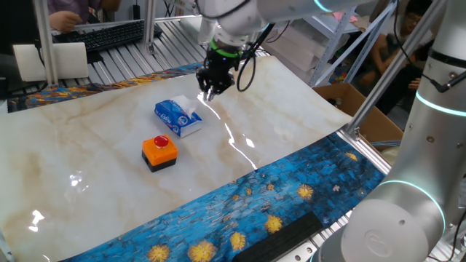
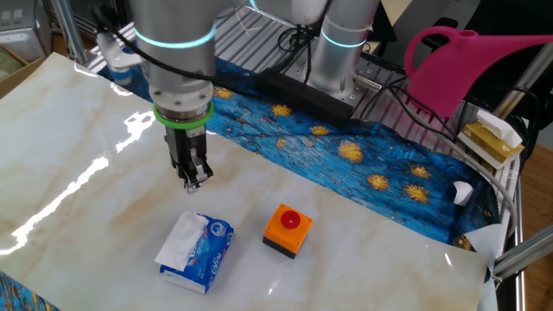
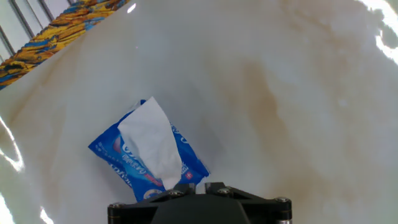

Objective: Pull out a napkin

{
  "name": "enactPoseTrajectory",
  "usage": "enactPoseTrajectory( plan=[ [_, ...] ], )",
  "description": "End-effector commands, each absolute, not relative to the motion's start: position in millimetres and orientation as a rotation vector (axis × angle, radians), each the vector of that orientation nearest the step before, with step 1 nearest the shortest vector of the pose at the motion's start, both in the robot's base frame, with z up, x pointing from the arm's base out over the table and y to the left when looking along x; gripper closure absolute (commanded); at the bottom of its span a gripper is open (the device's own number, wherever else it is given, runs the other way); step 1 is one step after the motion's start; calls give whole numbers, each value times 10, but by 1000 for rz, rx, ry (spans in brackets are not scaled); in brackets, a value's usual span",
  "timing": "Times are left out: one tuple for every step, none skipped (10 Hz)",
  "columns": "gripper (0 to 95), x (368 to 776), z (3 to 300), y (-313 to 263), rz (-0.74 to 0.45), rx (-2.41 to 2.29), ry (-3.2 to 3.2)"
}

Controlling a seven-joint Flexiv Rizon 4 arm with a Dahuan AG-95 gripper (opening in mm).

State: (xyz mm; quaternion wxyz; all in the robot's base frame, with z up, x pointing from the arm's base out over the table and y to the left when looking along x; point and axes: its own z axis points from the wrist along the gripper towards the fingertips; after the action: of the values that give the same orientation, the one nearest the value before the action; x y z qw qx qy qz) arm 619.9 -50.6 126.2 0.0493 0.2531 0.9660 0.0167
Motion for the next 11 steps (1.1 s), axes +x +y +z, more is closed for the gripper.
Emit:
enactPoseTrajectory(
  plan=[
    [570, 6383, 1221, -489, 44, 842, 2906],
    [570, 6448, 1199, -511, 42, 830, 2902],
    [570, 6484, 1187, -538, 51, 835, 2897],
    [570, 6494, 1188, -542, 63, 841, 2897],
    [570, 6510, 1180, -541, 99, 859, 2897],
    [570, 6517, 1159, -543, 135, 870, 2899],
    [570, 6522, 1124, -539, 139, 868, 2897],
    [570, 6525, 1076, -531, 150, 864, 2880],
    [570, 6523, 1046, -519, 164, 871, 2869],
    [570, 6512, 1023, -500, 190, 883, 2864],
    [570, 6493, 997, -469, 205, 897, 2858]
  ],
)
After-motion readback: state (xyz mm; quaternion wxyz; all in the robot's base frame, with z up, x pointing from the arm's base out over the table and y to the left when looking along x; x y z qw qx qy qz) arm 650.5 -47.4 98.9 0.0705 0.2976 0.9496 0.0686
